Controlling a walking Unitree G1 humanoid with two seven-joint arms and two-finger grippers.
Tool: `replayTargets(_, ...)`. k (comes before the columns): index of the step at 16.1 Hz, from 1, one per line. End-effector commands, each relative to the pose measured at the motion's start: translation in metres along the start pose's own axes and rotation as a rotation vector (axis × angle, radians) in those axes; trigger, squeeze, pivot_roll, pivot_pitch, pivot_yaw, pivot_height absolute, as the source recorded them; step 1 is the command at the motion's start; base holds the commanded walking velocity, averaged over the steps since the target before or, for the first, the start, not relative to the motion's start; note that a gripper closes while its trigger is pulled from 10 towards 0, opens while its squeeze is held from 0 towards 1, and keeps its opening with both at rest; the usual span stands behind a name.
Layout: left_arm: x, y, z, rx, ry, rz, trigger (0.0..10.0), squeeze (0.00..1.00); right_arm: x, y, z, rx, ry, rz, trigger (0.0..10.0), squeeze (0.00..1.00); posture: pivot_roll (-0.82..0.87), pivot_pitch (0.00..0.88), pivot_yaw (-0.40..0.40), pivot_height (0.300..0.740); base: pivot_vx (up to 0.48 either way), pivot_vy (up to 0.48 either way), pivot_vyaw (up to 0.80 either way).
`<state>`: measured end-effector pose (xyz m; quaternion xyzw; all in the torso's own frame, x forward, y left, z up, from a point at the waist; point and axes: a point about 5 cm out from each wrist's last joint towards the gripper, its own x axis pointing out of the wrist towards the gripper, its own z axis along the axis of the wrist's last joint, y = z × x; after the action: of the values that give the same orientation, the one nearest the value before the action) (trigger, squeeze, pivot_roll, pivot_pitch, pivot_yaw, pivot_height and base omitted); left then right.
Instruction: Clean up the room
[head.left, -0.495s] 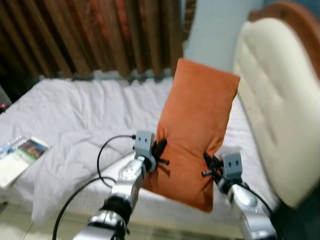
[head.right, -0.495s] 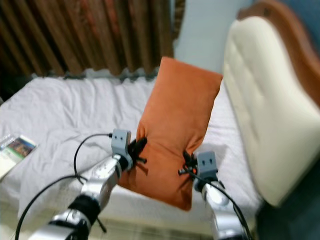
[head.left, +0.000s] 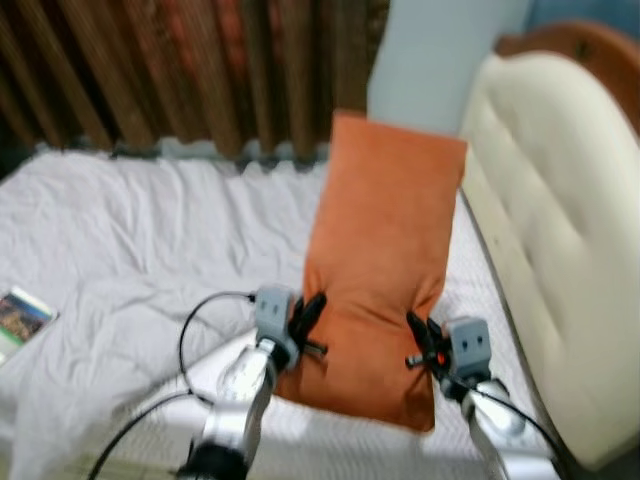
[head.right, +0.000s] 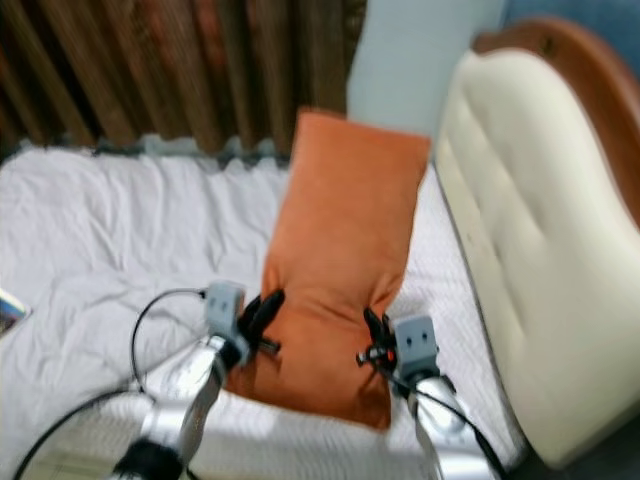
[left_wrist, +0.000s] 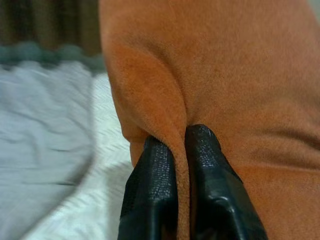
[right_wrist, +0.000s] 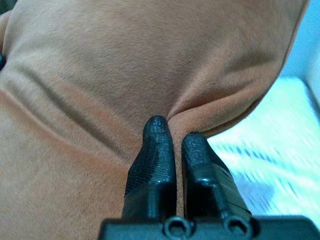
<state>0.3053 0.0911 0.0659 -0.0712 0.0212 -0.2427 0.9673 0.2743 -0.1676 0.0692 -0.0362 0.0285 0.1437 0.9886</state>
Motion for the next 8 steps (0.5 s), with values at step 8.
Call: replayTargets(8,0.009,0.019,0.008,0.061,0.035,0.154,10.0,0.00,0.020,-0.008,0.011,-0.045,0.007,0.025,10.0,0.00,-0.10,0.023,-0.054,0.740,0.247,-0.139,0.00)
